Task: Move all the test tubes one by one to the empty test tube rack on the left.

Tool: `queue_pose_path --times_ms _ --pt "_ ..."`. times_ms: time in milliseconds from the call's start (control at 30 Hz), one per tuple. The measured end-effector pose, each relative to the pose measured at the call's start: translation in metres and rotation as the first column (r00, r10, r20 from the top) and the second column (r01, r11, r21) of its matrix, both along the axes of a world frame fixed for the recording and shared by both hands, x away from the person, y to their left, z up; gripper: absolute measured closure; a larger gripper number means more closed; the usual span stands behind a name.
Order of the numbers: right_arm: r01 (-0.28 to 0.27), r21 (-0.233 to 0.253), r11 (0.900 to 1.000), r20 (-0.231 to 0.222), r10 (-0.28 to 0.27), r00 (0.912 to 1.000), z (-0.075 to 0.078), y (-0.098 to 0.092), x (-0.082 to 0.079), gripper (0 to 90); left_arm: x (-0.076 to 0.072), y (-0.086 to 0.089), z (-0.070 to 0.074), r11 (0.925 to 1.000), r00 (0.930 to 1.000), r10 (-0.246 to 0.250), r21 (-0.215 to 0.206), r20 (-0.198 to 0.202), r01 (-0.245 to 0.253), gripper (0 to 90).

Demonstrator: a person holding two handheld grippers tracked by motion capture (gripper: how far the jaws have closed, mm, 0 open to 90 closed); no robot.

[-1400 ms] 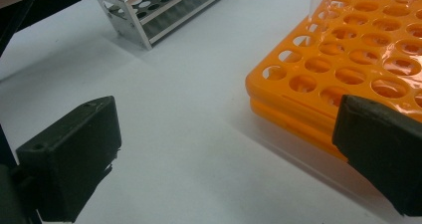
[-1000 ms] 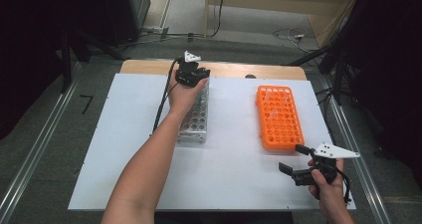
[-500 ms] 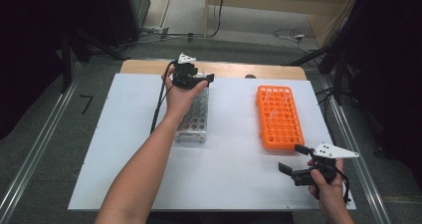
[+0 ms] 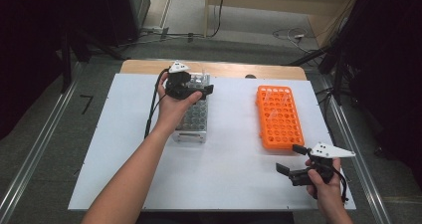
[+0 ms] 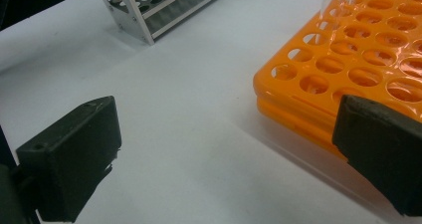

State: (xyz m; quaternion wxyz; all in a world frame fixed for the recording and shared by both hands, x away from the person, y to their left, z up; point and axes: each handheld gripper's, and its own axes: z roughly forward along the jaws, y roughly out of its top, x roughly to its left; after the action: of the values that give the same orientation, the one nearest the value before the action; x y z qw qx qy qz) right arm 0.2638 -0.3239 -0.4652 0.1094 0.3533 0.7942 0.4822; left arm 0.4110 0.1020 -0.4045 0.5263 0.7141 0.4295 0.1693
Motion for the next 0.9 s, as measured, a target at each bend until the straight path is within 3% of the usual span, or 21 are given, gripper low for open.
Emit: queue_pose_path --times_ms 267,733,900 --pt "-0.004 -0.006 1.000 0.000 0.004 1.0000 0.000 0.004 -0.001 0.0 -0.026 0.010 0.000 0.9993 0.9999 -0.014 -0.035 -0.004 0.014 0.0" --pt "-0.006 -0.012 1.000 0.002 0.006 1.0000 0.001 0.007 -0.002 0.0 -0.072 0.011 -0.014 0.9989 0.9988 -0.045 0.014 0.020 0.044 0.0" --pt "-0.003 -0.011 1.000 0.004 0.003 1.0000 0.001 0.009 -0.002 0.0 -0.087 0.007 -0.016 0.9979 0.9976 -0.064 0.012 0.028 0.063 0.0"
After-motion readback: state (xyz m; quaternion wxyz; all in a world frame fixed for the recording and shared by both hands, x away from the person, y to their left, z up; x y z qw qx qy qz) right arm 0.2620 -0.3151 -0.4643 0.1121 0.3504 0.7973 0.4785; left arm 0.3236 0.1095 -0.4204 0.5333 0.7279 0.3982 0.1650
